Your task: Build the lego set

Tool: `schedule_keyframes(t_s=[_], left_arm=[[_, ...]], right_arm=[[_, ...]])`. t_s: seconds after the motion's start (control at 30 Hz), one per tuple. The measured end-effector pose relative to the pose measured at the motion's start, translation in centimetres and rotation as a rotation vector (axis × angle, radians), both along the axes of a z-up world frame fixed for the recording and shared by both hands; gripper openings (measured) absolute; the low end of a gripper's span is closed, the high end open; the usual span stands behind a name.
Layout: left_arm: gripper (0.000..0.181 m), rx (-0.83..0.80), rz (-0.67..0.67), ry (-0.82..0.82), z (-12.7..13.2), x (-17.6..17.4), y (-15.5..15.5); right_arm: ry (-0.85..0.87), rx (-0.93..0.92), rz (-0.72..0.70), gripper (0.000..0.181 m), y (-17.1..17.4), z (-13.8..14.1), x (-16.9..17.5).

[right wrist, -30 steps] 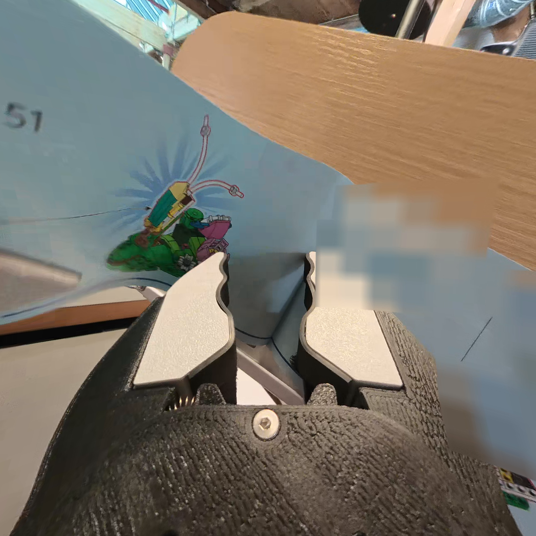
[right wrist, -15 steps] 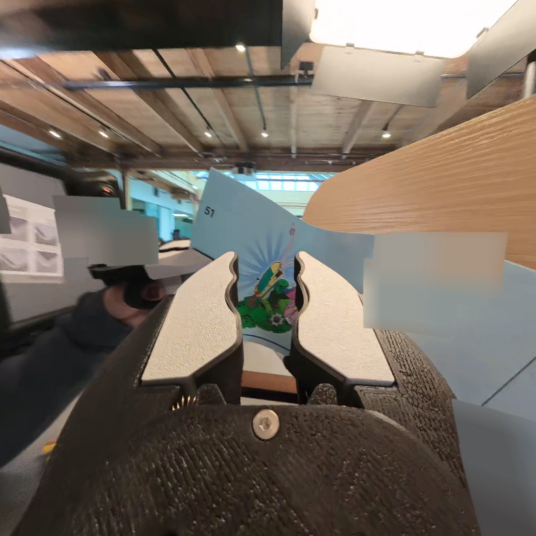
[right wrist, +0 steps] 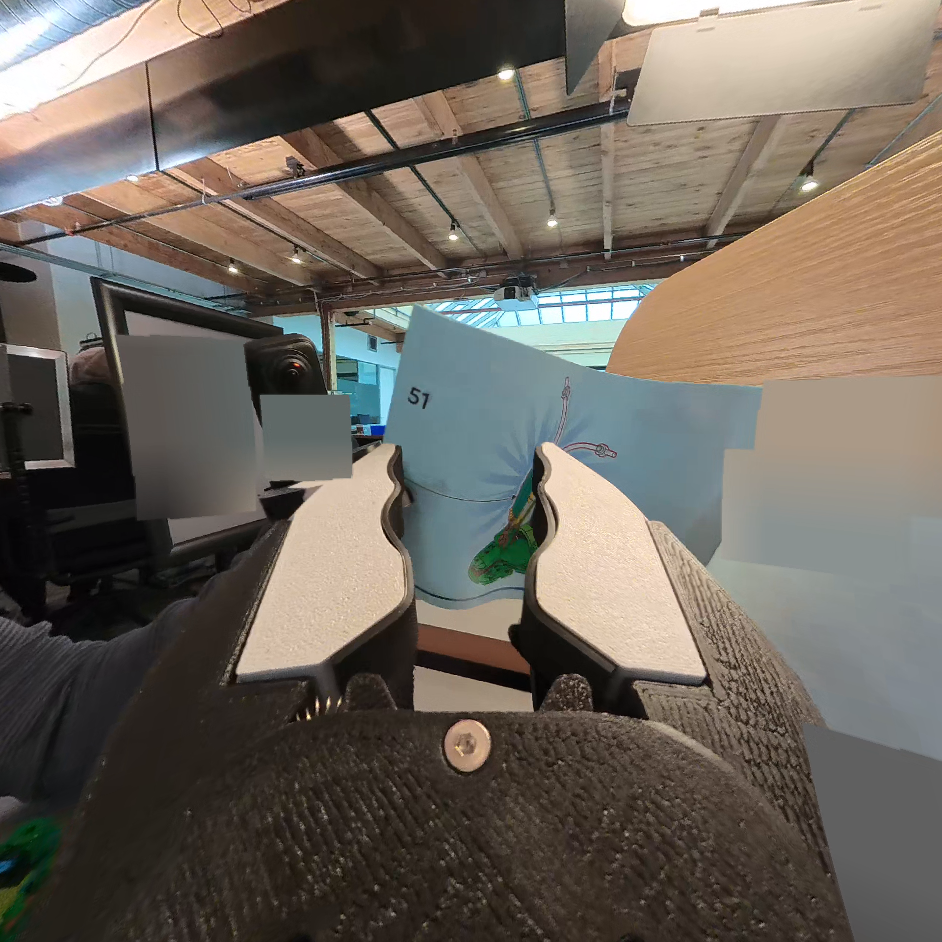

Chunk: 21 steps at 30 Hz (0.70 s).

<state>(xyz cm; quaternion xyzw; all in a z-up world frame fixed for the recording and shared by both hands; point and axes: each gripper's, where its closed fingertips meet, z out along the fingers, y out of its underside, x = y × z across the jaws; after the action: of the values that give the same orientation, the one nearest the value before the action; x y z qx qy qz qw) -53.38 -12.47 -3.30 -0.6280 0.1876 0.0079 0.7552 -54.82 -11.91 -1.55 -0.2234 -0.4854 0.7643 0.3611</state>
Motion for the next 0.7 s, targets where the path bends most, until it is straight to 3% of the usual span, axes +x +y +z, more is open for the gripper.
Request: schedule_keyframes(t_s=[0.03,0.43,0.7], left_arm=[[0.02,-0.005,-0.024,-0.005,-0.1,0.3,0.0],[0.041,-0.041,-0.31,-0.1,-0.2,3.7,-1.2],[0.04,-0.026,-0.349,-0.137,0.5,3.5,-2.2]], right_arm=[[-0.003,-0.001,0.004,0.048,0.0,-0.1,0.0],[0.014,-0.015,0.125,0.047,-1.1,0.2,1.0],[0.029,-0.039,0.071,0.048,0.0,0.4,0.9]])
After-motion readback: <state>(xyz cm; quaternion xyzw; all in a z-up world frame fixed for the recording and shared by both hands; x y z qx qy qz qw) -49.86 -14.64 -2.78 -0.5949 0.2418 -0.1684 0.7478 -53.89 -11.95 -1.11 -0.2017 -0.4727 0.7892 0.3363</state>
